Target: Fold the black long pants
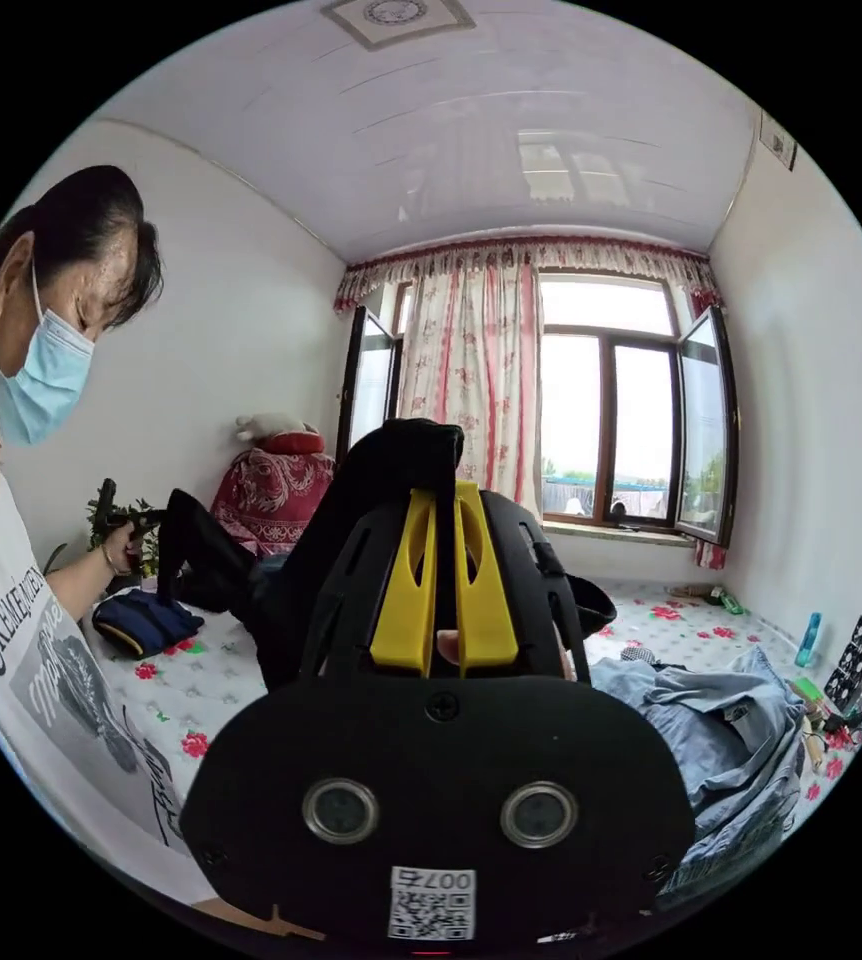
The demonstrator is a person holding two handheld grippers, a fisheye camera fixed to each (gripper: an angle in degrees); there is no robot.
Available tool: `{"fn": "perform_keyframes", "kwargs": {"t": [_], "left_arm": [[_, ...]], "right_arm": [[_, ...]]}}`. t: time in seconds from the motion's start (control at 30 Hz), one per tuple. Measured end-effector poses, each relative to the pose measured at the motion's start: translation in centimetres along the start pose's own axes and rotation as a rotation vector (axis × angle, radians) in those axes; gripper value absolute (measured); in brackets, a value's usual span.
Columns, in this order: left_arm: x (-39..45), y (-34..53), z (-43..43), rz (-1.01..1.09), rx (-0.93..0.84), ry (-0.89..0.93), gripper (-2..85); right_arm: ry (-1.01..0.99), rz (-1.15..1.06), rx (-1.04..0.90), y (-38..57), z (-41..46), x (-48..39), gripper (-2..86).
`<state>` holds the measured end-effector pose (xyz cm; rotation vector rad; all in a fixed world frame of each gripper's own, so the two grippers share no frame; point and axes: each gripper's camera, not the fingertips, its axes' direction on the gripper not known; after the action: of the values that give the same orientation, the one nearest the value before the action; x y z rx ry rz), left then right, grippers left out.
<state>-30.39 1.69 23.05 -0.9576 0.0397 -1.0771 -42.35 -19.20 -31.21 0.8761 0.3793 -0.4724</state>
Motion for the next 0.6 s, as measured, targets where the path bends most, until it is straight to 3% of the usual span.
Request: {"fn": "perform_keyframes", "kwargs": {"t": [0.07,0.13,0.27,0.47,0.53,0.6], "left_arm": [[-1.1,6.1,6.0,-0.116,-0.246,0.009,4.4],[-1.9,11.3,8.7,-0.250,-0.358,0.023,7.4],[-0.6,17.5,10.4,-0.397,-0.402,0.170,9.1],[8.6,16.1,10.0,-0.012,-0.375,0.307,13.7],[11.5,15.9,10.7,0.099,-0.444,0.333,15.3],[11.2,15.9,10.1,0.067,-0.401,0.379,15.4]], "right_arm": [[-0.058,-0.006,-0.079,0.9,1.0,-0.8,1.8],[-0.091,-0.040,-0.227,2.6,3.8,-2.3,1.7],[-0.298,-0.047,-0.678,12.8,14.6,-8.6,1.4],[-0.703,0.144,-0.934,25.7,22.8,-18.9,1.0],[-0.859,0.221,-0.883,25.9,23.3,-20.4,0.8],[-0.902,0.234,-0.826,25.4,23.7,-20.7,0.8]]}}
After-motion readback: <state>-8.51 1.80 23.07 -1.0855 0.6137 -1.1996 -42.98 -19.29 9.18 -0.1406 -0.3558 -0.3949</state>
